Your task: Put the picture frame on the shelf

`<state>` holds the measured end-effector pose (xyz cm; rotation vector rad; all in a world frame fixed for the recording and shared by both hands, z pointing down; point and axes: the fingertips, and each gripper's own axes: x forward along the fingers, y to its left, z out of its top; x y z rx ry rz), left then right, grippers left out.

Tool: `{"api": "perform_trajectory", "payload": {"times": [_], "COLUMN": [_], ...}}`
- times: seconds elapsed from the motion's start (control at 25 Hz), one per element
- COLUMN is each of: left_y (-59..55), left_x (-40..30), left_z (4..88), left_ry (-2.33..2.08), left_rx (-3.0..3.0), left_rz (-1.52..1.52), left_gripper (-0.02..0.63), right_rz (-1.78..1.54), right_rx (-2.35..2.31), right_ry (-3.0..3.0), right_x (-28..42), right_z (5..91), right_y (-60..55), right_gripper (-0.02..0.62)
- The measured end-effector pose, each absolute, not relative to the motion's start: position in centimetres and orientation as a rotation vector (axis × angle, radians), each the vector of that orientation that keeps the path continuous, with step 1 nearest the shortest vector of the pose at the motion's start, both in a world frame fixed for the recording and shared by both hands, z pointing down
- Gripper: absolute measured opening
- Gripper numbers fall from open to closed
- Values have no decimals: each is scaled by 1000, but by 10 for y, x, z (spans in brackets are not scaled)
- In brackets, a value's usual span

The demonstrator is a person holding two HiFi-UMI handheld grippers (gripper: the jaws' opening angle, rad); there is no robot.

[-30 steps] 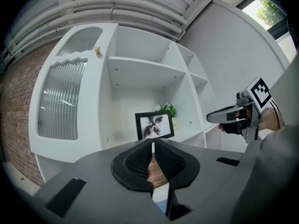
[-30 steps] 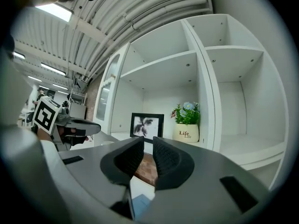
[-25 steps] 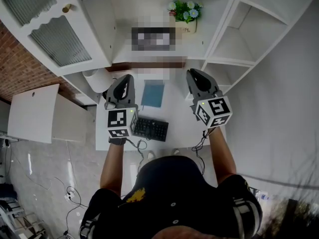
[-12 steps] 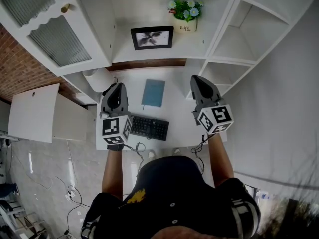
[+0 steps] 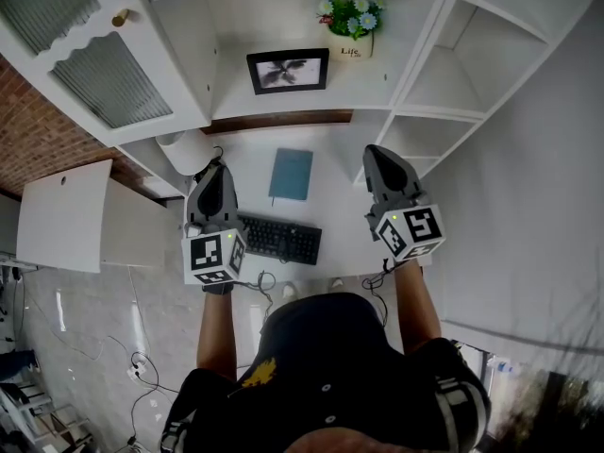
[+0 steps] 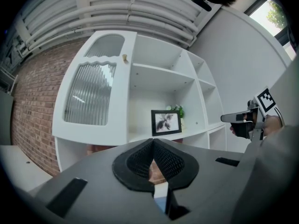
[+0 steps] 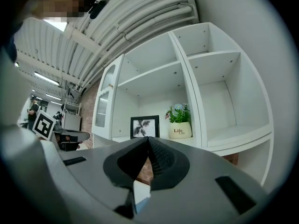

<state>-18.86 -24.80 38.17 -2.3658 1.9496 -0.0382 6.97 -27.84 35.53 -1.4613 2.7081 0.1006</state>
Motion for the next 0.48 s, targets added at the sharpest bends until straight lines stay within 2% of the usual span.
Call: {"api": "perform_trajectory", "payload": {"times": [0.48], "left_y": [-229], "left_x": [-202], "left_z": [384], "left_ry": [1978], "left_rx": [-2348], "left_rz": [-13], "left_gripper": [18], "right_rz": [125], "right_rx": [-1541], "right_ry": [2656], "right_x": [94], "right_z": [352], "right_y": [-263], "right_gripper": [6]}}
